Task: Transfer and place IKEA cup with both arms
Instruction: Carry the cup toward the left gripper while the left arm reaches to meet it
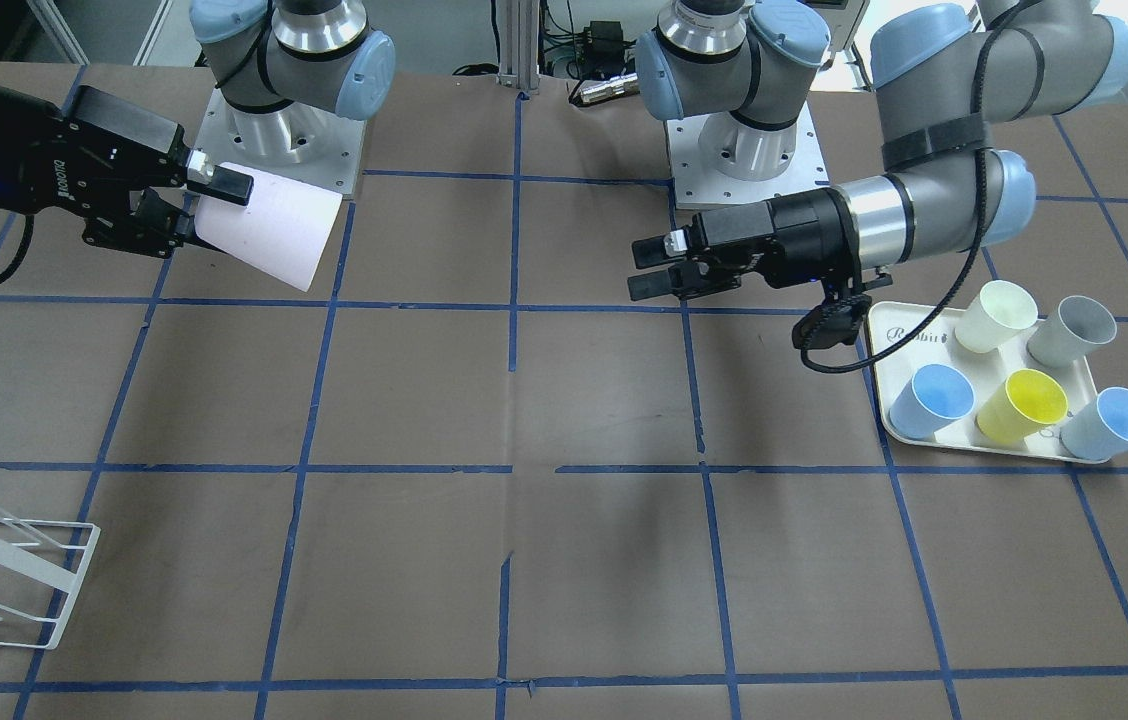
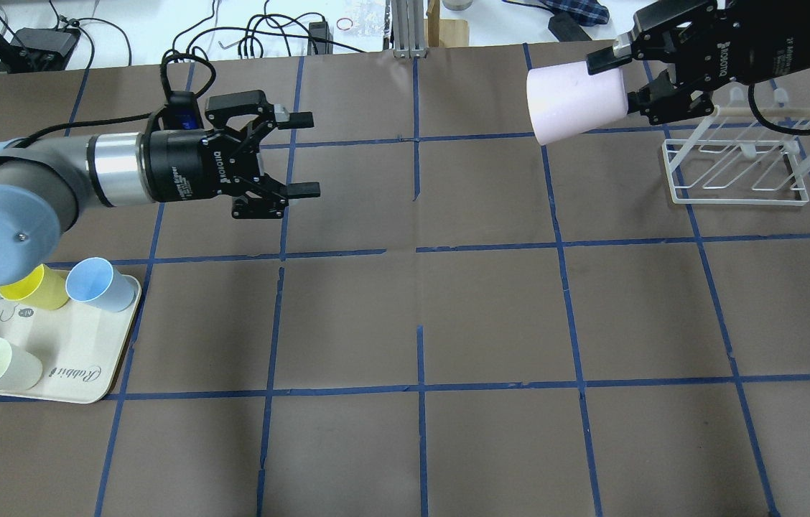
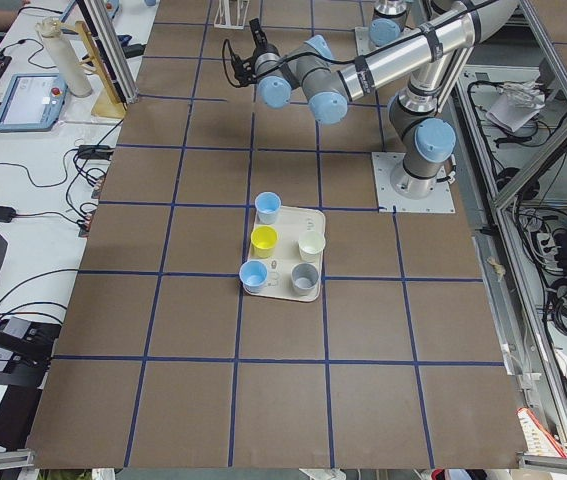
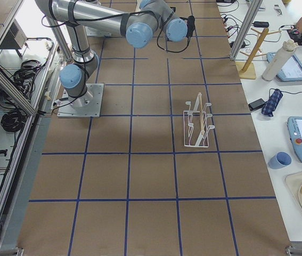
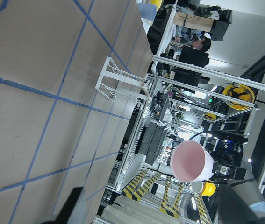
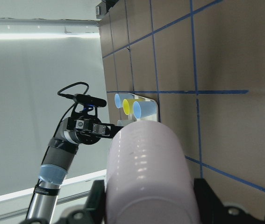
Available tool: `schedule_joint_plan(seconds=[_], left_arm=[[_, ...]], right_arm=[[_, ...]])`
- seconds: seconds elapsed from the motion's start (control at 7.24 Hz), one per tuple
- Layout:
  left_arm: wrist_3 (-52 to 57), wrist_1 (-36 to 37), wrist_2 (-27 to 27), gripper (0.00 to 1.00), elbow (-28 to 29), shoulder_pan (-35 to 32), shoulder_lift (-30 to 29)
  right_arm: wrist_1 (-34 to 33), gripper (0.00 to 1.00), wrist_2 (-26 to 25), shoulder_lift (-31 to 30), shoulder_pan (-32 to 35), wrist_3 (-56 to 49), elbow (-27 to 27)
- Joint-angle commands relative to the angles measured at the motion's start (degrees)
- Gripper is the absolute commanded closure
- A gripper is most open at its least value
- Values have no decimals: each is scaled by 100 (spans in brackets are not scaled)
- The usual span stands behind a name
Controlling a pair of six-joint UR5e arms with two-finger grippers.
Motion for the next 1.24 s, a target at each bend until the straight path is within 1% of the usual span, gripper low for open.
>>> schedule_joint_plan(seconds=[0.0, 0.14, 0.28, 0.41, 0.97, 1.11], left_arm=[[-53, 44, -540, 0, -20, -630, -179], [-53, 44, -680, 0, -11, -832, -233], [-44, 113, -1038, 0, 15, -1025, -346], [-61, 375, -1198, 0, 33, -1088, -487], [9, 500, -1200, 0, -2, -1378, -523], [0, 501, -1217, 0, -11, -1396, -419]], right_arm=[[502, 74, 657, -57, 202, -155, 132], [503, 74, 876, -48, 377, -190, 177], [503, 74, 905, -22, 501, -251, 186], [503, 74, 896, -39, 624, -278, 212], [521, 74, 905, -39, 932, -287, 309], [530, 74, 905, -22, 941, -287, 318]])
